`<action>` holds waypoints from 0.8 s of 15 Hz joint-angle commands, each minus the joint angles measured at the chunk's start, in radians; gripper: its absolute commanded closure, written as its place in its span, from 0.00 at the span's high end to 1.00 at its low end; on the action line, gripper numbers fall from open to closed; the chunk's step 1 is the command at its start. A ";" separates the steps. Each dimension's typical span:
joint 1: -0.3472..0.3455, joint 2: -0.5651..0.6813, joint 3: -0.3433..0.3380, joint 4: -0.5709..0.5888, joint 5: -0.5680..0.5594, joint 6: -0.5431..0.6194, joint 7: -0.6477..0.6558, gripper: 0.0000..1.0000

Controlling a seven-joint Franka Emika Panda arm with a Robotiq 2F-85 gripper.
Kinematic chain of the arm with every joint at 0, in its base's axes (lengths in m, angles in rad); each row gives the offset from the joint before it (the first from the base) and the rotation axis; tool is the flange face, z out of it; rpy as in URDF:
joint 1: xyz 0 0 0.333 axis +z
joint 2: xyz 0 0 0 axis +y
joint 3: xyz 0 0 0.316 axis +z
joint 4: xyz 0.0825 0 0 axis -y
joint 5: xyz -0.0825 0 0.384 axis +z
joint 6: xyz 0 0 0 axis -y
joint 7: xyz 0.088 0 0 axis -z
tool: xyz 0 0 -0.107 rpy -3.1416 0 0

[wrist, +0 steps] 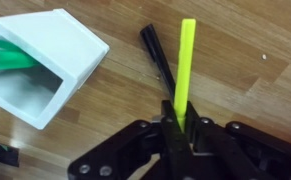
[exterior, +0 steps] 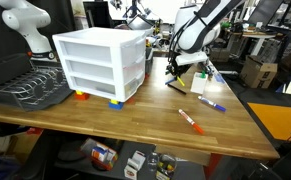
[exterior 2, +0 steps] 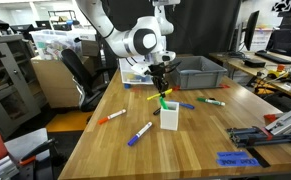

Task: Move the yellow pen to the right

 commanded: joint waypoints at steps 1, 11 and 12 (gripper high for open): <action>0.049 -0.077 -0.061 -0.085 -0.017 0.085 0.084 0.03; 0.181 -0.197 -0.283 -0.218 -0.210 0.242 0.340 0.03; 0.183 -0.210 -0.289 -0.231 -0.216 0.239 0.355 0.03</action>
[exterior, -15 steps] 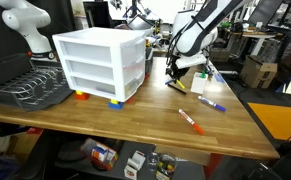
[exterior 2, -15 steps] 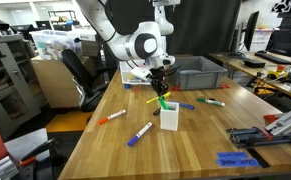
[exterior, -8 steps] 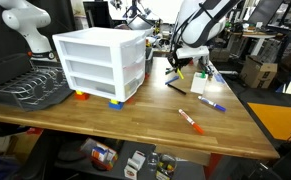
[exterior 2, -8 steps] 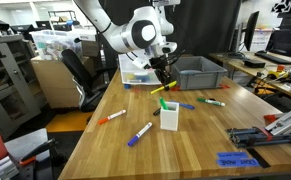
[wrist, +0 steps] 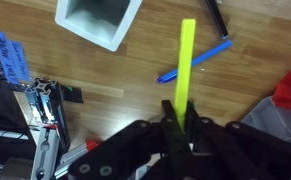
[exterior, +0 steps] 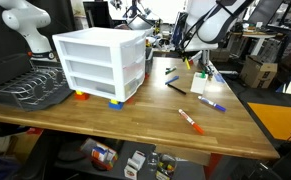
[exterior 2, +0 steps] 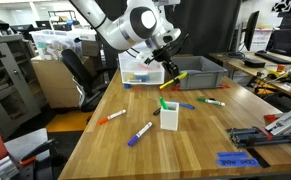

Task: Move the yellow pen to the right

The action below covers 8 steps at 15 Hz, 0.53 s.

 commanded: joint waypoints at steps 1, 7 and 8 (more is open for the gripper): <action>0.026 -0.067 -0.038 -0.085 -0.046 0.016 0.077 0.03; -0.008 -0.243 0.005 -0.241 -0.038 -0.023 0.138 0.03; -0.011 -0.277 0.012 -0.269 -0.047 -0.033 0.161 0.03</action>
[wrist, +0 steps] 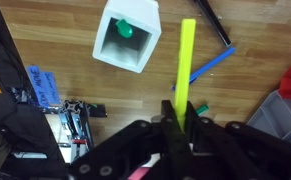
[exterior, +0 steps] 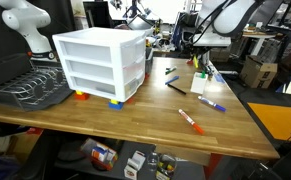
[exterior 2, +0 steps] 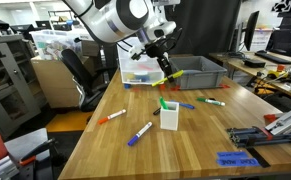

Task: Move the yellow pen to the right

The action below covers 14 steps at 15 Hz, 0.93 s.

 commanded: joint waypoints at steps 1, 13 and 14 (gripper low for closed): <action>-0.027 -0.132 0.037 -0.118 -0.038 -0.033 0.081 0.03; -0.134 -0.215 0.323 -0.421 -0.080 -0.091 0.445 0.03; -0.135 -0.197 0.331 -0.426 -0.100 -0.091 0.465 0.03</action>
